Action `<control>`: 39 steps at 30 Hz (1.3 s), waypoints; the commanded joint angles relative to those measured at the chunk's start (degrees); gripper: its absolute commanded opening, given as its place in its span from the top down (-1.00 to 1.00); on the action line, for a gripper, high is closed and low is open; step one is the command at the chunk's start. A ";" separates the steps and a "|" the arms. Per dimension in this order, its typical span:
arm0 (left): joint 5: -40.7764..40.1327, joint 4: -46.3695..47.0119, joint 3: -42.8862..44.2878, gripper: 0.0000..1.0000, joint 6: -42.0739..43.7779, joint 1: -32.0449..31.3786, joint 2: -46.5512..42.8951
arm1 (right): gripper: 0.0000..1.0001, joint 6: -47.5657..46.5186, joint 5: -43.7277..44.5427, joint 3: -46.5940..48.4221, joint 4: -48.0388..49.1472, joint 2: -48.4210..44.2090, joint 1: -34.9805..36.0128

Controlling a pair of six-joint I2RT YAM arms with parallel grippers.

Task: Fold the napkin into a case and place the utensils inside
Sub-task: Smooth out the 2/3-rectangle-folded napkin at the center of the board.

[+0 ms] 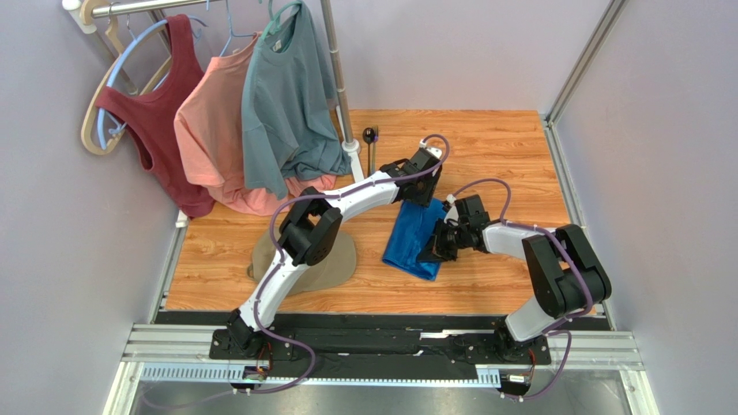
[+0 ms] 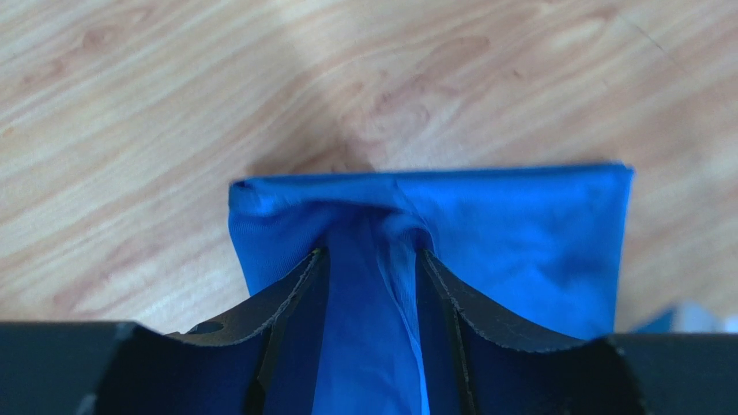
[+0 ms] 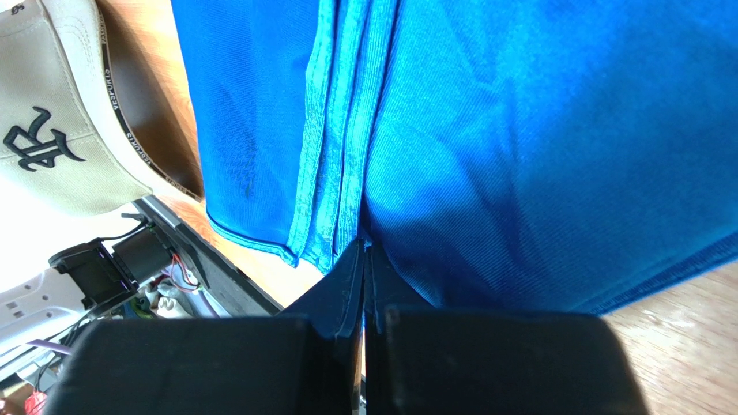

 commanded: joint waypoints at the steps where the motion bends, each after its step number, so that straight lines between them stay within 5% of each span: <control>1: 5.30 0.73 -4.14 -0.01 0.13 -0.20 -12.10 | 1.00 -3.07 3.22 1.38 -3.26 -1.15 -1.30; 5: 11.70 2.91 -12.93 0.15 -3.54 0.85 -19.92 | 1.00 -3.78 3.48 3.31 -5.45 -2.65 -2.26; 9: 21.54 7.49 -22.78 0.53 -6.55 1.91 -26.42 | 1.00 -5.09 3.13 6.91 -8.09 -2.74 -3.67; 15: 28.07 12.94 -33.77 0.84 -9.27 1.56 -27.23 | 1.00 -5.80 3.83 12.10 -10.46 -1.43 -4.11; 17: 27.28 12.68 -34.92 0.84 -8.75 0.86 -27.49 | 1.00 -5.63 2.96 12.81 -10.82 -0.90 -4.03; 22: 21.93 8.39 -35.90 0.21 -3.67 -2.83 -29.86 | 1.00 -4.48 0.23 8.70 -9.07 -2.82 -3.41; 28: 17.79 5.12 -36.94 0.33 -2.50 -6.35 -29.60 | 1.00 -0.80 -2.49 2.89 -3.81 -5.73 -2.36; 39: 8.12 2.14 -37.48 0.25 -0.22 -9.69 -28.99 | 1.00 0.62 -4.43 -0.11 -0.36 -4.50 -1.57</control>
